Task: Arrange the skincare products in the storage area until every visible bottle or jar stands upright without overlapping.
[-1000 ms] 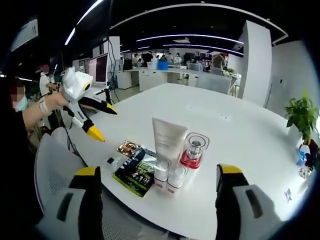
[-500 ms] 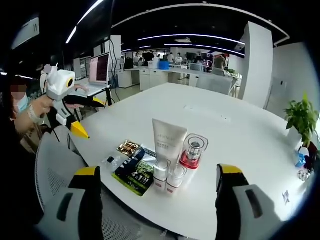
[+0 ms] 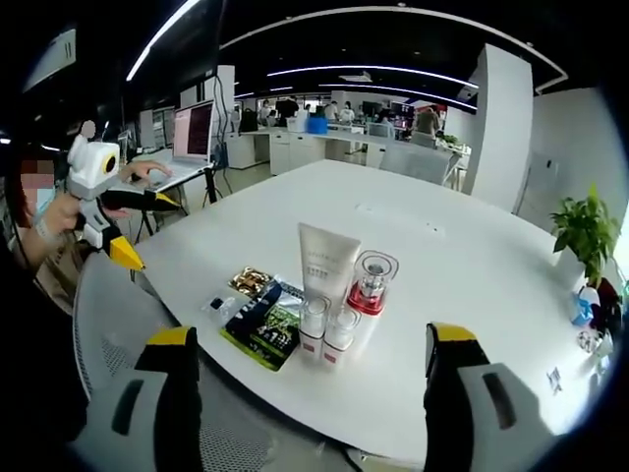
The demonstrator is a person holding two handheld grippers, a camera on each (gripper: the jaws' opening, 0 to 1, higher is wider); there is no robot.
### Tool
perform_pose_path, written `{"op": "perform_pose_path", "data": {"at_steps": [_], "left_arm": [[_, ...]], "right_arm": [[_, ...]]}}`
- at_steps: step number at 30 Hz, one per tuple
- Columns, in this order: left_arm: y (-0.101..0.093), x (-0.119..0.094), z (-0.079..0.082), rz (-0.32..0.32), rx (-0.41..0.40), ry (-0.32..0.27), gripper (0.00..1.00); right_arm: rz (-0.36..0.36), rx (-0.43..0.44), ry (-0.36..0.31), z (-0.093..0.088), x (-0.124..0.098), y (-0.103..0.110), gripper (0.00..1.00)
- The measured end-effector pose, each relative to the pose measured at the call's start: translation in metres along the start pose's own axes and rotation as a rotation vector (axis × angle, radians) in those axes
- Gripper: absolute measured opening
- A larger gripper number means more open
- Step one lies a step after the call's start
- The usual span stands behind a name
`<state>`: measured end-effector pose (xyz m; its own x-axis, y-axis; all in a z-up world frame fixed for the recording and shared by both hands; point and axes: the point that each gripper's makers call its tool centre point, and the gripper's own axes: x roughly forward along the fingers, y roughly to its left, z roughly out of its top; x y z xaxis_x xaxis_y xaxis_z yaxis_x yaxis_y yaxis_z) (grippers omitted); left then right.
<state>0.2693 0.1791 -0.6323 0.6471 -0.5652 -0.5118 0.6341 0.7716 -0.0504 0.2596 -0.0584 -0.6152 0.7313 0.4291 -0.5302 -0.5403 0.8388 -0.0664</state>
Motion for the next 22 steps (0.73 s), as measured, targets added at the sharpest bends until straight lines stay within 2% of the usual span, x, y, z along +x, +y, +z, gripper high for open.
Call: {"op": "perform_pose_path", "data": {"at_steps": [3, 9, 22], "left_arm": [[0.004, -0.011, -0.001, 0.028, -0.035, -0.025, 0.97], [0.003, -0.025, -0.007, 0.063, -0.038, -0.025, 0.97], [-0.004, -0.033, -0.012, 0.085, -0.082, -0.054, 0.97]], "right_arm": [[0.003, -0.006, 0.003, -0.001, -0.002, 0.003, 0.97], [0.009, -0.014, 0.001, -0.001, -0.008, 0.008, 0.97], [0.012, -0.029, -0.001, -0.006, -0.017, 0.012, 0.96]]}}
